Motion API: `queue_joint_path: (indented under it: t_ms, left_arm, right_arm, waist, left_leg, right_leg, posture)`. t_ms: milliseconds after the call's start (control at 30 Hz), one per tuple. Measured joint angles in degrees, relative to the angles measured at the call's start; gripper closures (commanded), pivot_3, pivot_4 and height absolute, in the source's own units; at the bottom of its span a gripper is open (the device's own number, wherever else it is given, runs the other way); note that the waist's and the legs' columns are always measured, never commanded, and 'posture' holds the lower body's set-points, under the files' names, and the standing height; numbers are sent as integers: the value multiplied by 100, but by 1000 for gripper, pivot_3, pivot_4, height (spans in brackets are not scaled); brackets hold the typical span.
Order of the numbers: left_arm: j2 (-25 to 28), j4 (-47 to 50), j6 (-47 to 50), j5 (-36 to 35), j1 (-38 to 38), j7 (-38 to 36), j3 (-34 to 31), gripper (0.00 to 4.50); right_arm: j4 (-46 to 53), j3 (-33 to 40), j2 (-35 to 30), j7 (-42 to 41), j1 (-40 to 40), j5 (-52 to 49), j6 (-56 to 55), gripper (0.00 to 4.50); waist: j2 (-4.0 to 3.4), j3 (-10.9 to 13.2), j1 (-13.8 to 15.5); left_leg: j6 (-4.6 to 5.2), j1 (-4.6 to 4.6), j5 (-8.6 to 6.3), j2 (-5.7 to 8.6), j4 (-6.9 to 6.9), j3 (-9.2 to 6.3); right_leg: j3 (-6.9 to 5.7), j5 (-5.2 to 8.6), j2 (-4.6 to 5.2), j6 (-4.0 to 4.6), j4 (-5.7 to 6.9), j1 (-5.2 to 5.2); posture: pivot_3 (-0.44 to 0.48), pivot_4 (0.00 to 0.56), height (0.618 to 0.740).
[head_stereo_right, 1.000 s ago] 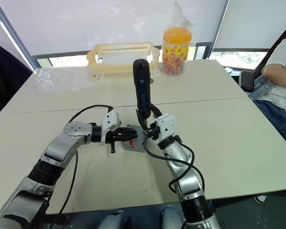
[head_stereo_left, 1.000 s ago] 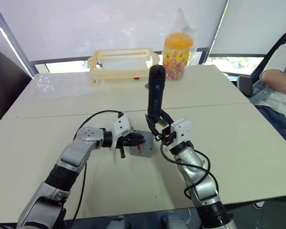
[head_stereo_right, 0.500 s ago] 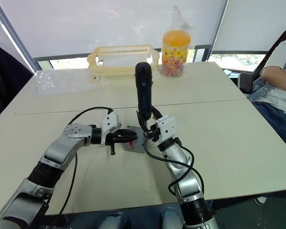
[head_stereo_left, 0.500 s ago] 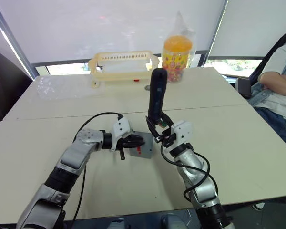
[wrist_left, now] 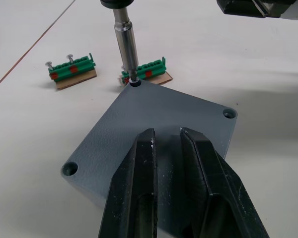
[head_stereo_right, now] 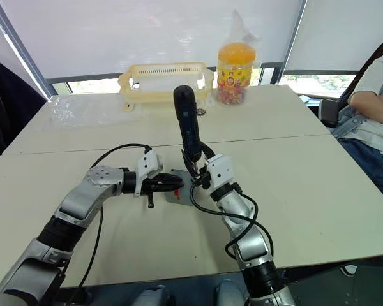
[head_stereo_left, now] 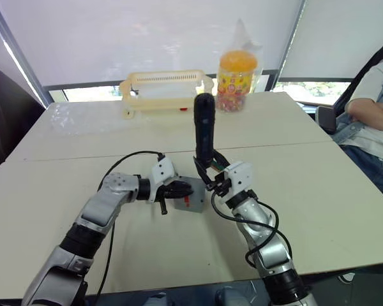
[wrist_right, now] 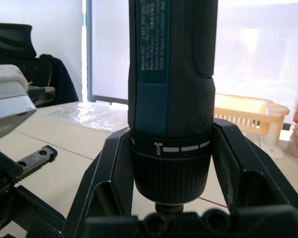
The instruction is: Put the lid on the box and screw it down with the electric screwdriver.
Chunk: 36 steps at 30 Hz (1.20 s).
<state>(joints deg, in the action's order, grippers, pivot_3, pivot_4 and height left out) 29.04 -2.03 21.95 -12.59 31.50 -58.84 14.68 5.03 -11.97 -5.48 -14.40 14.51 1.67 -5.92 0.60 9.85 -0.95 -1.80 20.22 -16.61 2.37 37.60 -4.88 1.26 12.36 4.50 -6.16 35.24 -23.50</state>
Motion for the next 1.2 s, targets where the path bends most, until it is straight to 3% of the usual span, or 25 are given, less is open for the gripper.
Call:
queue_joint_path:
  t_ms: [1200]
  left_arm:
    - [-105, -18, -45, 169, -32, 52, 38, 3723]
  right_arm:
    - [89, 18, 51, -3, -238, -85, -10, 2693]
  waist:
    - [30, -55, 9]
  left_leg:
    - [0, -33, -1, -4, -38, -11]
  right_leg:
    - [2, 33, 5, -7, -13, 18]
  posture:
    - [0, 150, 740]
